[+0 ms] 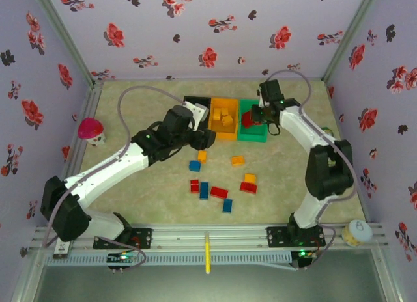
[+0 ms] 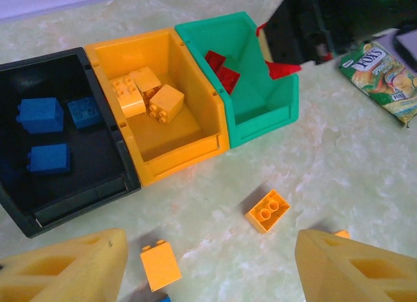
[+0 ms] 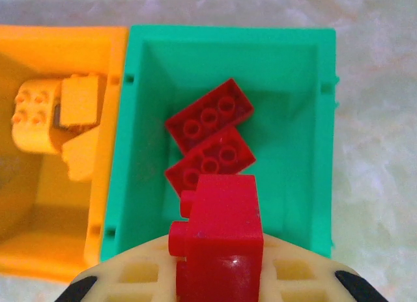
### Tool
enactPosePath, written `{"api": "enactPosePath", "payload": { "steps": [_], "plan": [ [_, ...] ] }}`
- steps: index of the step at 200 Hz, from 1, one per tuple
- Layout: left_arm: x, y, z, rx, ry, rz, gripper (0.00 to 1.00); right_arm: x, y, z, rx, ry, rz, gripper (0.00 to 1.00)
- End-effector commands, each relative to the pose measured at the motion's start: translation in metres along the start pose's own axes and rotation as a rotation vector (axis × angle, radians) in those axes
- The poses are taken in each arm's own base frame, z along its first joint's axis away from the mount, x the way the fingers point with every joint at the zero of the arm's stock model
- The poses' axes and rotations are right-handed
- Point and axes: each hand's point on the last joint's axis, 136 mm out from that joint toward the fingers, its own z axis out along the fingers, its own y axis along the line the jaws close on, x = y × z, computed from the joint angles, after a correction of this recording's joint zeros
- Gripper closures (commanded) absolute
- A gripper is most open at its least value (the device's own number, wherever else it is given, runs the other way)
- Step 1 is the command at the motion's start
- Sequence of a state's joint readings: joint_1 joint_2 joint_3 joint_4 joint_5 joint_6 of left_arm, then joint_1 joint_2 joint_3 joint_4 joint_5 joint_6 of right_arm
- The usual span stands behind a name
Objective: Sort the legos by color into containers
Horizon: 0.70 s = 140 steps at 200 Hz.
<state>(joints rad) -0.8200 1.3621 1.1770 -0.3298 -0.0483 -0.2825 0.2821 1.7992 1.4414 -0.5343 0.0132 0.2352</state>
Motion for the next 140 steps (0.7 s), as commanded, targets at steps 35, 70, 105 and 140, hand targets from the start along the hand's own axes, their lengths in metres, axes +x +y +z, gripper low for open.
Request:
{"api": "enactPosePath", "payload": {
  "steps": [35,70,105,140],
  "plan": [
    [0.011,0.007,-0.012,-0.017,0.015,-0.017,0.31,-0.029,-0.017,0.029,0.114,-0.003,-0.013,0.82],
    [0.012,0.007,-0.013,-0.02,0.016,-0.015,0.31,-0.032,-0.024,0.037,0.153,0.016,-0.018,0.77],
    [0.015,0.01,-0.013,-0.034,0.03,-0.016,0.31,-0.031,-0.03,0.038,0.18,0.045,-0.028,0.57],
    [0.018,0.012,-0.014,-0.043,0.037,-0.017,0.29,-0.035,-0.029,0.025,0.176,0.032,-0.033,0.48]
  ]
}}
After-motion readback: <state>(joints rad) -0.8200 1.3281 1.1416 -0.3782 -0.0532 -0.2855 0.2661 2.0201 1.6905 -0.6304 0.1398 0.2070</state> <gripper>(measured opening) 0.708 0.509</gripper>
